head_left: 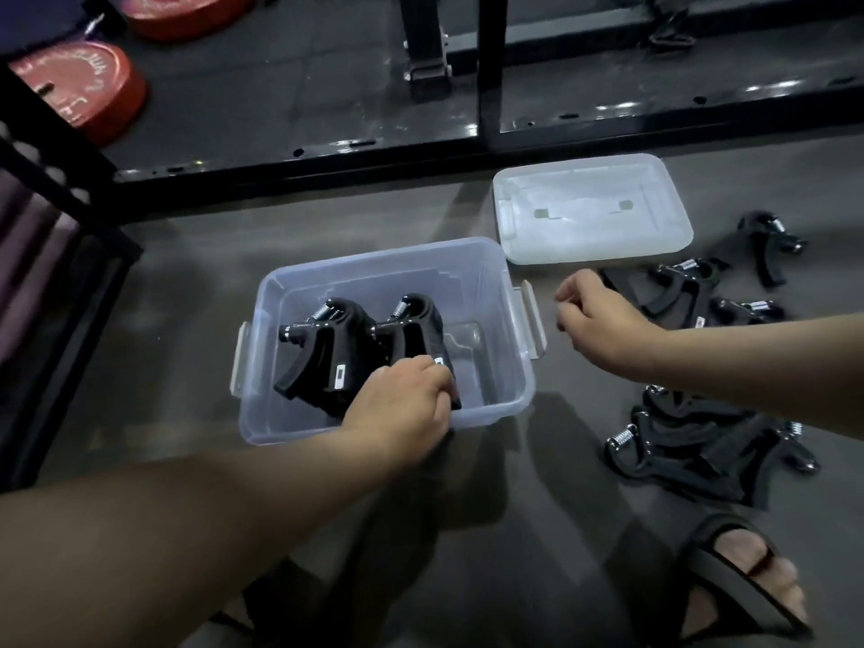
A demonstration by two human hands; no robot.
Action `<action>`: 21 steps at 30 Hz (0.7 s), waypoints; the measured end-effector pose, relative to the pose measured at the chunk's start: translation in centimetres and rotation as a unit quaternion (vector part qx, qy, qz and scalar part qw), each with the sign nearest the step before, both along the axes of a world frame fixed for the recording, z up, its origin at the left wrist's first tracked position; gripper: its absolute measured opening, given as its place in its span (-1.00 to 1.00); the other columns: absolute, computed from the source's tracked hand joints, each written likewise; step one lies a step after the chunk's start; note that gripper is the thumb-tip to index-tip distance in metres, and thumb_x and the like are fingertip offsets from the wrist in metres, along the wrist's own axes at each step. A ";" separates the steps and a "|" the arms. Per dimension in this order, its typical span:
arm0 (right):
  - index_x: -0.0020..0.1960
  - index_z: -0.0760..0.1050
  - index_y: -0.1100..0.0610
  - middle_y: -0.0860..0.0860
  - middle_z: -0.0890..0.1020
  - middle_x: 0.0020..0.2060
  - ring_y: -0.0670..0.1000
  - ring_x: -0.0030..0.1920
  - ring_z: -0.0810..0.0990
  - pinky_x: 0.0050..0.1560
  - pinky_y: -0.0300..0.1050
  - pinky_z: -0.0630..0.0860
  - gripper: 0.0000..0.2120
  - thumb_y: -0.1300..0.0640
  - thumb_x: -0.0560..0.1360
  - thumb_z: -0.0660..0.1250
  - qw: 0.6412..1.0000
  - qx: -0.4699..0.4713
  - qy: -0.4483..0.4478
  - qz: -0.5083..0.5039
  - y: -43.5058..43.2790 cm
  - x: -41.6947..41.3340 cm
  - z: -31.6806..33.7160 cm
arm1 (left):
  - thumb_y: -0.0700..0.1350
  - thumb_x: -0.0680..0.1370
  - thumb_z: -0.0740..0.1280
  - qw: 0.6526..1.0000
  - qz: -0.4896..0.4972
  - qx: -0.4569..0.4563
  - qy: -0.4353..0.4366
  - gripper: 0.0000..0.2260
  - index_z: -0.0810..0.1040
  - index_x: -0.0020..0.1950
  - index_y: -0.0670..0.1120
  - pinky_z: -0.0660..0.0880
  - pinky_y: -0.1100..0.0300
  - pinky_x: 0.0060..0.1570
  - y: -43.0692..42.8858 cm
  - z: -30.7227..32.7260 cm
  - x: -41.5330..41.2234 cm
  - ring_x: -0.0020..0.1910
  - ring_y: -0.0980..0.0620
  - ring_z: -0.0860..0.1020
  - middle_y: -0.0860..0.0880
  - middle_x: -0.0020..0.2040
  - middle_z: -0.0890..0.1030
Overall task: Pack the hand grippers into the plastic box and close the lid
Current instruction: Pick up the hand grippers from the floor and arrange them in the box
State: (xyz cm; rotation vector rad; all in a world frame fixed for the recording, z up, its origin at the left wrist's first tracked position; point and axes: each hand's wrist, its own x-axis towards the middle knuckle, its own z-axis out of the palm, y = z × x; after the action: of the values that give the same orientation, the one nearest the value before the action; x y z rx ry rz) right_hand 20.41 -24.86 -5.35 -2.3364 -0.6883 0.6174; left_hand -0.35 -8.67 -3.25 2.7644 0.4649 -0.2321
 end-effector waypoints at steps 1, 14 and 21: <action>0.07 0.35 0.06 0.08 0.61 -0.14 0.14 -0.18 0.60 -0.13 0.02 0.56 -0.88 0.06 0.57 0.12 1.000 -0.003 -0.003 -0.011 -0.1 0.8 -0.2 | -0.11 0.50 0.16 1.000 0.024 0.002 0.014 -0.76 0.62 -0.04 0.04 0.40 0.05 0.09 -0.7 0.3 0.9 0.06 -0.01 0.50 0.07 0.01 0.57; 0.36 0.35 0.06 0.23 0.31 0.28 0.29 0.16 0.50 0.22 0.01 0.46 -0.62 0.09 0.55 0.21 0.946 -0.306 -0.019 0.108 -3.9 5.6 -4.6 | -0.20 0.40 0.26 0.998 0.006 -0.006 0.059 -0.78 0.67 -0.12 0.01 0.49 0.10 -0.01 -2.9 1.2 2.5 -0.02 -0.01 0.54 0.06 -0.07 0.61; 0.44 0.33 -0.13 0.18 0.25 0.30 0.28 0.24 0.45 0.29 0.03 0.42 -0.48 0.19 0.52 0.16 0.921 -0.359 -0.035 0.145 -5.1 5.6 -5.9 | -0.12 0.40 0.20 0.998 -0.038 0.000 0.043 -0.76 0.66 -0.12 -0.02 0.50 0.11 -0.05 -4.6 1.2 3.4 -0.03 -0.03 0.55 0.04 -0.10 0.62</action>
State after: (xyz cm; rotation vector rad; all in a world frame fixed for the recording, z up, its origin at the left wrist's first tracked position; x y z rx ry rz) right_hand 25.97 -29.96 -11.23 -2.9601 -0.9760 1.0652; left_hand 3.04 -13.26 -2.01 2.7832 0.3812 -0.3692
